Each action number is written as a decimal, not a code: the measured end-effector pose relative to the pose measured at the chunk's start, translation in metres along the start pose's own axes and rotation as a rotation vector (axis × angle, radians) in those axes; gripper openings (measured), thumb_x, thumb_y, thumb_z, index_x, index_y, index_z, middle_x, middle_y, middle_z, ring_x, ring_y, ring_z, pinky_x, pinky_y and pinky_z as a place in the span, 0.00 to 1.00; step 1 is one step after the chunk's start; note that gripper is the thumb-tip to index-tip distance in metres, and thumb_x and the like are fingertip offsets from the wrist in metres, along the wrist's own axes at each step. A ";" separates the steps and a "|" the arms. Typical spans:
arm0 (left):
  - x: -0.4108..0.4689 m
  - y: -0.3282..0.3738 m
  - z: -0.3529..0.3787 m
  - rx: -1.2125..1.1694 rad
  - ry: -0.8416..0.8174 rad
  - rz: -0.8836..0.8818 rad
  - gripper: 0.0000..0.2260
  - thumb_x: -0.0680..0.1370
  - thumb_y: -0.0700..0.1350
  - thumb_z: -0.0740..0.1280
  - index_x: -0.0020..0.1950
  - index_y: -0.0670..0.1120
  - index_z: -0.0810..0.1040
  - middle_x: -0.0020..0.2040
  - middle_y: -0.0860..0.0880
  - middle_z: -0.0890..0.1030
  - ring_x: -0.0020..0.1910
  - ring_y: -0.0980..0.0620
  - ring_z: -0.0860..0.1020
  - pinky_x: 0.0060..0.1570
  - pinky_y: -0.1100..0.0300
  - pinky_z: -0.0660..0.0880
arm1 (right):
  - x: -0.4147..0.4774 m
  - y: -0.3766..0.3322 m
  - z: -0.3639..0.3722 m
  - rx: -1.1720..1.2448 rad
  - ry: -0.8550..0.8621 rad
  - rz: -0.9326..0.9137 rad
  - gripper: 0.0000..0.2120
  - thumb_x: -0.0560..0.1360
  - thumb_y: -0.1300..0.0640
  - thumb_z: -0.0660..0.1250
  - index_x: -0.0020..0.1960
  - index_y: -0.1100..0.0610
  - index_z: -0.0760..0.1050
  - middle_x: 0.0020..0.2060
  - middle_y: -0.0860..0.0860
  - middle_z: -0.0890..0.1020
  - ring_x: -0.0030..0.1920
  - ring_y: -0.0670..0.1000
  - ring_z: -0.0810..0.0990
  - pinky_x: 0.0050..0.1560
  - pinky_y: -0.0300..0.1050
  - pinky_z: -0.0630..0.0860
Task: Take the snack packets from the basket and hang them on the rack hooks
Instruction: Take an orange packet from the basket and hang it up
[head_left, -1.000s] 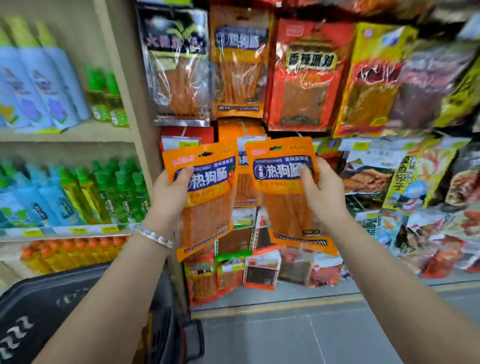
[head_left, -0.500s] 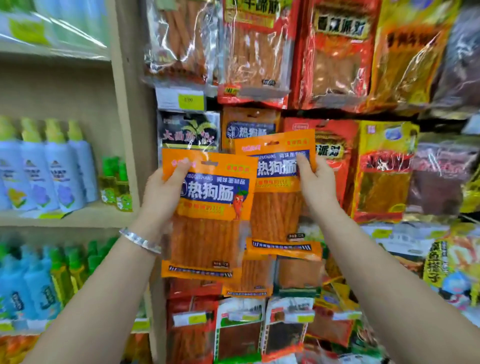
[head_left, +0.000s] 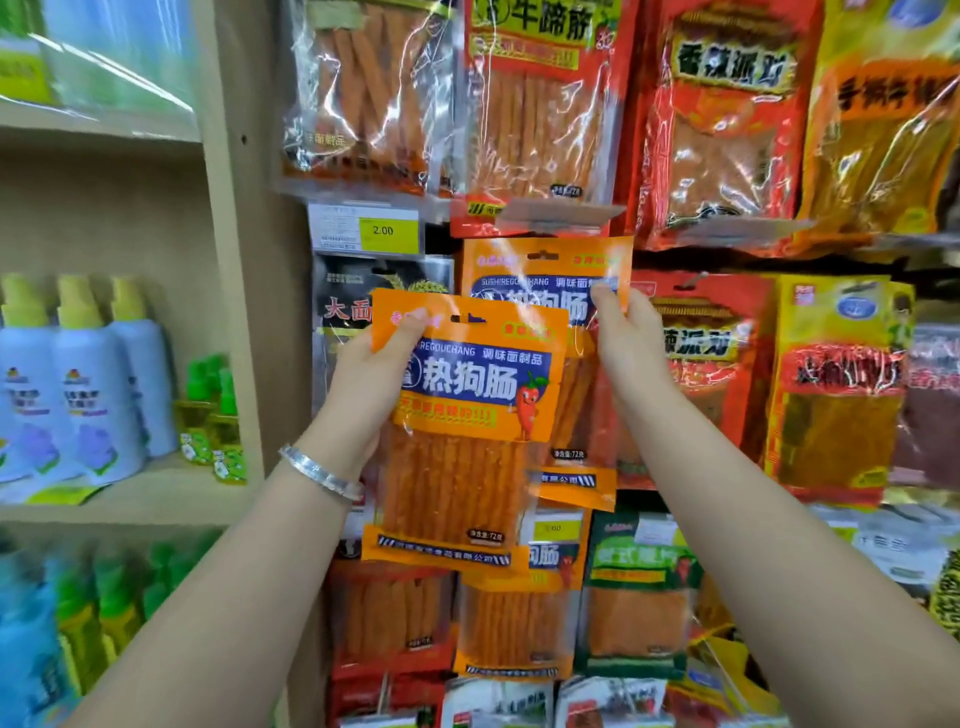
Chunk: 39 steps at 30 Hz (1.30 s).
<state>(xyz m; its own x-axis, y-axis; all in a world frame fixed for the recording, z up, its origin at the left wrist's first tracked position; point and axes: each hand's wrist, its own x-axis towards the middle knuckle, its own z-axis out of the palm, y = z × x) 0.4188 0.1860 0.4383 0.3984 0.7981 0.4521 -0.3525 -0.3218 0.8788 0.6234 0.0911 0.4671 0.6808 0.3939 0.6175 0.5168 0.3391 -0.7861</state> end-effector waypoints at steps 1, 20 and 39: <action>0.003 -0.002 0.002 -0.006 -0.001 -0.002 0.12 0.76 0.57 0.66 0.49 0.50 0.82 0.44 0.50 0.86 0.43 0.51 0.84 0.35 0.60 0.79 | 0.003 0.003 0.001 -0.015 -0.007 0.002 0.09 0.79 0.50 0.59 0.44 0.50 0.76 0.40 0.43 0.80 0.43 0.46 0.79 0.43 0.43 0.72; 0.024 -0.013 0.019 -0.026 0.038 0.005 0.09 0.77 0.55 0.65 0.45 0.51 0.80 0.42 0.51 0.86 0.41 0.52 0.84 0.38 0.58 0.81 | 0.029 0.011 0.013 -0.352 -0.316 0.073 0.27 0.81 0.46 0.53 0.75 0.58 0.57 0.71 0.53 0.67 0.71 0.55 0.65 0.70 0.51 0.62; 0.029 0.017 0.058 0.262 -0.051 0.396 0.27 0.79 0.38 0.60 0.76 0.52 0.58 0.73 0.57 0.63 0.71 0.61 0.61 0.69 0.61 0.62 | -0.007 -0.005 -0.013 0.055 -0.123 -0.058 0.02 0.75 0.49 0.67 0.44 0.45 0.76 0.38 0.32 0.82 0.40 0.33 0.79 0.35 0.27 0.72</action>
<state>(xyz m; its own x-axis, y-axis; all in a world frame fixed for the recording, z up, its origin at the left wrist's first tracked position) 0.4733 0.1742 0.4747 0.3203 0.5640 0.7611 -0.2625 -0.7192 0.6433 0.6228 0.0758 0.4660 0.5800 0.4733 0.6631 0.5219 0.4091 -0.7485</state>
